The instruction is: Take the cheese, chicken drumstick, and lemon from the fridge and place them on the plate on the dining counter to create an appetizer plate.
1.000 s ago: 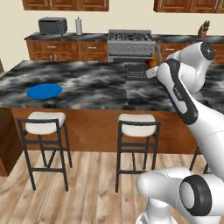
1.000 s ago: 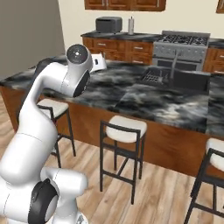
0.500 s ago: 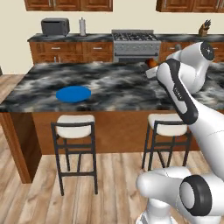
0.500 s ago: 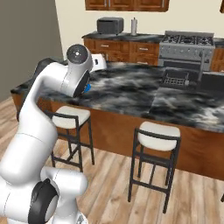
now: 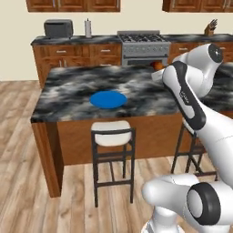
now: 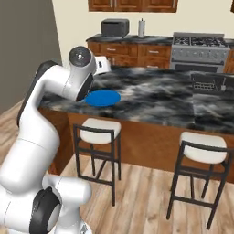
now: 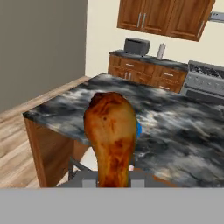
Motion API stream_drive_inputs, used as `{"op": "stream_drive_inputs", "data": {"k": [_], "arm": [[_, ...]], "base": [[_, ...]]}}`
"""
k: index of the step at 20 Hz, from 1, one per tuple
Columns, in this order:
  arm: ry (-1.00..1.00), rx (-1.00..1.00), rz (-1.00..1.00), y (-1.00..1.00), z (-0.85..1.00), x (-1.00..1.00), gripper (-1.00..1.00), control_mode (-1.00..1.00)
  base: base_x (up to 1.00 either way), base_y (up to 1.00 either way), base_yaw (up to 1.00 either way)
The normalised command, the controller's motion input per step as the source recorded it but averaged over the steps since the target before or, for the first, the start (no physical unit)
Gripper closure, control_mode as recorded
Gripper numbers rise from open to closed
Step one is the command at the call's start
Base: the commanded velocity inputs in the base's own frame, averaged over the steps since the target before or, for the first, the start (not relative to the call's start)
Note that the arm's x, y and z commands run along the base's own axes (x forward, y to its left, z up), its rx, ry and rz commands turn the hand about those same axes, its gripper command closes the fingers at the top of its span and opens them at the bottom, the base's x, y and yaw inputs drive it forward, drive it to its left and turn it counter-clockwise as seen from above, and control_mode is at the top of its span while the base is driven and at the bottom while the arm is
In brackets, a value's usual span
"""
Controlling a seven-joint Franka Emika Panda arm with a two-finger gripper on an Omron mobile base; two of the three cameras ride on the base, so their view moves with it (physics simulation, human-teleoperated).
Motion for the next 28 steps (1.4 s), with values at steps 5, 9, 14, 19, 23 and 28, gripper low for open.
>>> {"op": "stream_drive_inputs", "data": {"k": [5, 9, 14, 19, 23, 28], "arm": [[0.00, 0.00, 0.00, 0.00, 0.00, 0.00, 1.00, 1.00], [0.00, 0.00, 0.00, 0.00, 0.00, 0.00, 1.00, 1.00], [0.00, 0.00, 0.00, 0.00, 0.00, 0.00, 1.00, 1.00], [0.00, 0.00, 0.00, 0.00, 0.00, 0.00, 1.00, 1.00], [0.06, 0.00, -0.06, 0.11, -0.24, 0.24, 1.00, -1.00], [0.26, 0.00, -0.11, 0.16, -0.64, 0.40, 1.00, -1.00]], "base": [[0.99, 0.80, -0.31], [1.00, 0.43, -0.28], [1.00, 0.21, -0.24], [1.00, 0.44, -0.20], [0.38, 0.25, -0.08], [0.00, 0.00, 0.00]]}}
